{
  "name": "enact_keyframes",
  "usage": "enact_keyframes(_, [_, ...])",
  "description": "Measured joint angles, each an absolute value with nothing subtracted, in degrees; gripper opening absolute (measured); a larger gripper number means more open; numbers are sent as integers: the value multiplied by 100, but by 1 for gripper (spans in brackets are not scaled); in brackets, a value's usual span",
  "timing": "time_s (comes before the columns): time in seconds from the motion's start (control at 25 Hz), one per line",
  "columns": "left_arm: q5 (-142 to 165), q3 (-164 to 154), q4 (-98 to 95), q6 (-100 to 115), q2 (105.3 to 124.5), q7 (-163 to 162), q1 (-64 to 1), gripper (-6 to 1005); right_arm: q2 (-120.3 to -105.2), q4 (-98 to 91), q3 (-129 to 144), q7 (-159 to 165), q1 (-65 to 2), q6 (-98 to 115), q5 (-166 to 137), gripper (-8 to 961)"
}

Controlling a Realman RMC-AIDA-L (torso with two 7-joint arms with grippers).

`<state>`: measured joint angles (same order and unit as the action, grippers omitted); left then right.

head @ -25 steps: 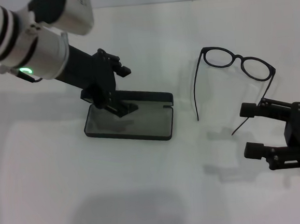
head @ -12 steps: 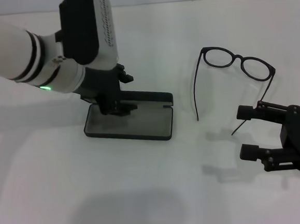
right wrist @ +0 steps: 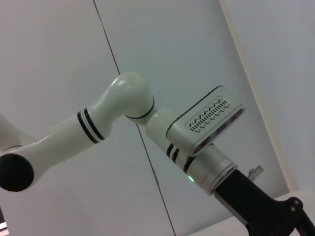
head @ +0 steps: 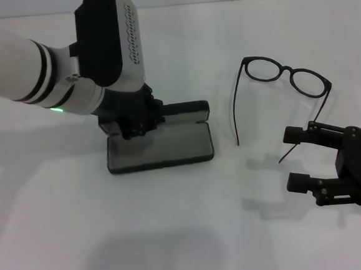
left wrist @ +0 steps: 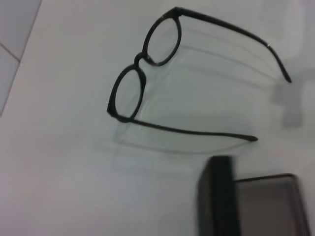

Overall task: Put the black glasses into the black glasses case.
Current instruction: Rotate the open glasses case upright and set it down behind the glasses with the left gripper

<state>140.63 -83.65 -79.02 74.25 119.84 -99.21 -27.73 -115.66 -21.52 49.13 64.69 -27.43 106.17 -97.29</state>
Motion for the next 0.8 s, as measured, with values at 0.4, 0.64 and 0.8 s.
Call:
enact_keyframes(0.4, [14022,-8419,-8140,7379,11988,-9879,-2637,200,-11558,-2162,4907,6418,-2742,10601,-9730,879])
enact_keyframes(0.64, [13921,-8436,-8135,7083,11988,-9737,-2669,224,-11564,-2162,4904,6411,-2743,10593,-9685,878])
enact_keyframes(0.8, [13704,-8445,-8052,6985,11988,-9650,-2688,241,-11571,-2162,4904,6408,-2763,10581,-9669,878])
